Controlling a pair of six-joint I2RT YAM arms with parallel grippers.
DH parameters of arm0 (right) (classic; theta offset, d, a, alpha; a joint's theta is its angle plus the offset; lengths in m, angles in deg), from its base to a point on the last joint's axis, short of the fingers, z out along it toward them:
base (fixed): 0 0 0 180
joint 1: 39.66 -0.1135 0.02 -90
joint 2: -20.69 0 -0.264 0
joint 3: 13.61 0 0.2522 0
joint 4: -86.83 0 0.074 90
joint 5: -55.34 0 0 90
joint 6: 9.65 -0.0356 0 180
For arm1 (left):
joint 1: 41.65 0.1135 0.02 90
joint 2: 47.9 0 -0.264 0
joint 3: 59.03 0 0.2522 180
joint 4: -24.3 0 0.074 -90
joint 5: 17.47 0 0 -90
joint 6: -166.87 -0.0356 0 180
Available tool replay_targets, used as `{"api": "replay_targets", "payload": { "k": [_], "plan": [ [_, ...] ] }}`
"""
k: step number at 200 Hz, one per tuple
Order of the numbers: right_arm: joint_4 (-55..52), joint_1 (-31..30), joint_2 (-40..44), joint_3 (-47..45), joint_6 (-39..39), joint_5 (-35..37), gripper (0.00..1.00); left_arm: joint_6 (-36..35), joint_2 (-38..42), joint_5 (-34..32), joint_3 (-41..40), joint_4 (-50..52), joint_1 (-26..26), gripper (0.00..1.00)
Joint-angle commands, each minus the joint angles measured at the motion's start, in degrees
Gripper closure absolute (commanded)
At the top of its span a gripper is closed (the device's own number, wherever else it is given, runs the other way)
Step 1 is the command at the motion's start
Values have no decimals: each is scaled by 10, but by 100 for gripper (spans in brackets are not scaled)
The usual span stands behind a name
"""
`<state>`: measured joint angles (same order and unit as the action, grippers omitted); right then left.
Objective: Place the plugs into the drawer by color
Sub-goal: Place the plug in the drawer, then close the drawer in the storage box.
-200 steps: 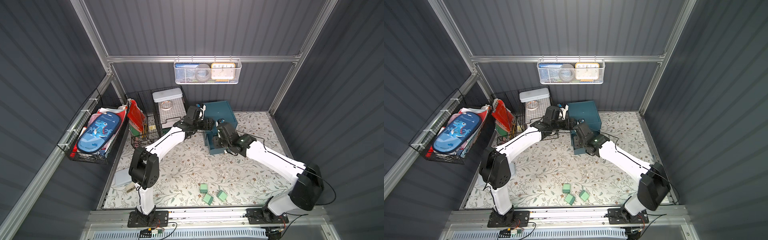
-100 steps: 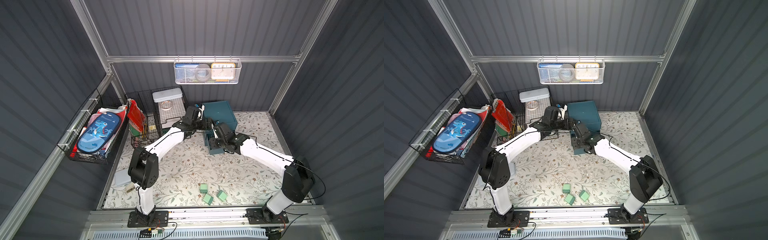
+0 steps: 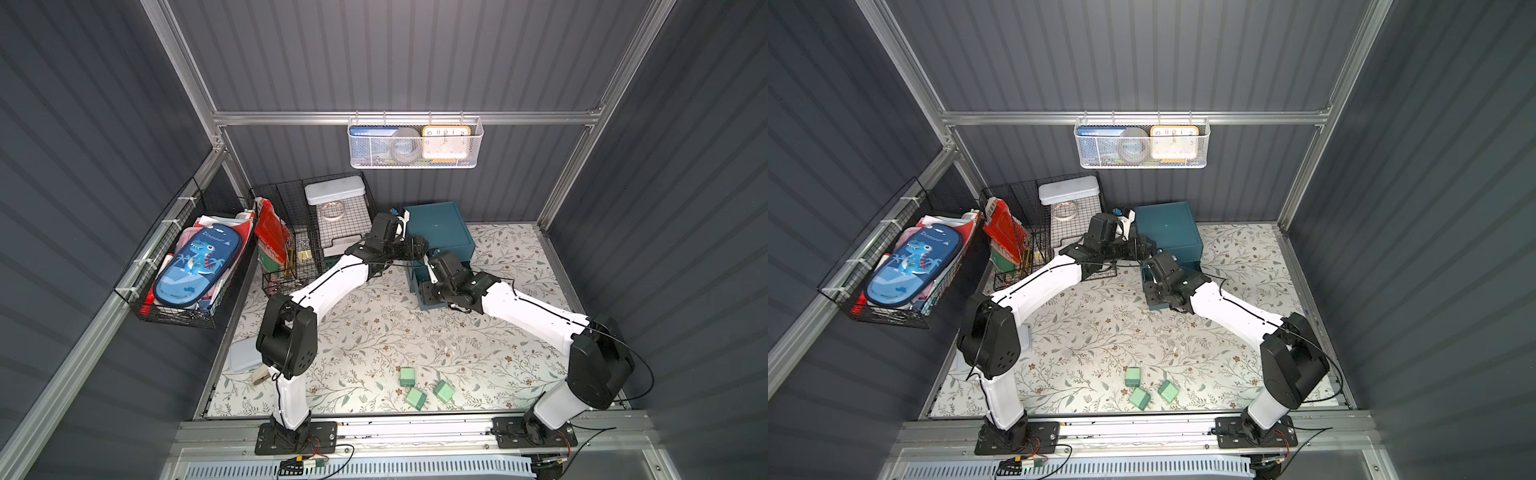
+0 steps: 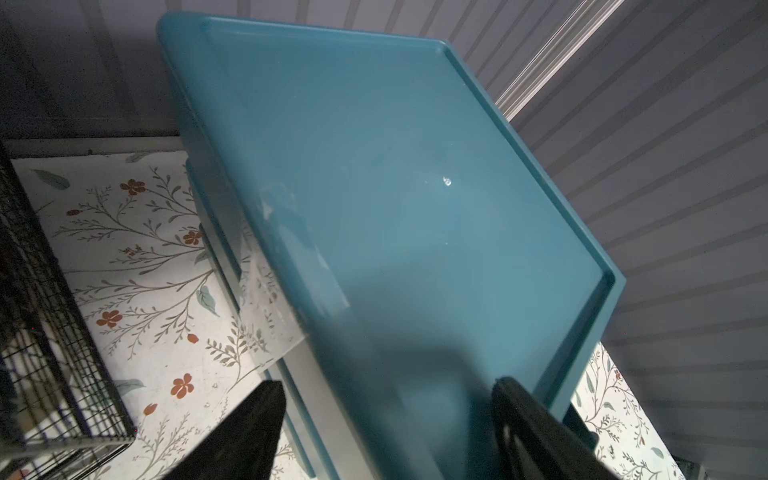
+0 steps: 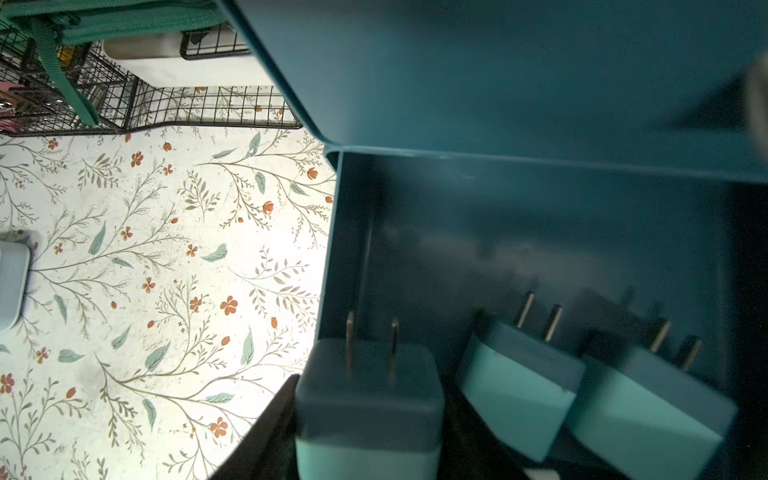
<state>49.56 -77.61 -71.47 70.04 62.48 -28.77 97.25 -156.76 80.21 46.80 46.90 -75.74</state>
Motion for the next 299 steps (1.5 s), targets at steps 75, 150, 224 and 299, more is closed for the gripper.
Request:
{"api": "replay_targets", "payload": {
  "k": [75, 150, 224, 299],
  "plan": [
    [5, 5, 184, -93, -34, 35, 42, -10, -6, 8, -27, 64, -5, 18],
    [291, 7, 319, -431, -135, 79, 68, -21, -12, 18, -31, 64, -5, 23],
    [482, 36, 139, -376, -108, 68, 68, -28, -6, 18, -34, 77, -5, 23],
    [653, 54, -10, -298, -119, 59, 66, -32, -9, 22, -39, 76, -5, 22]
  ]
}}
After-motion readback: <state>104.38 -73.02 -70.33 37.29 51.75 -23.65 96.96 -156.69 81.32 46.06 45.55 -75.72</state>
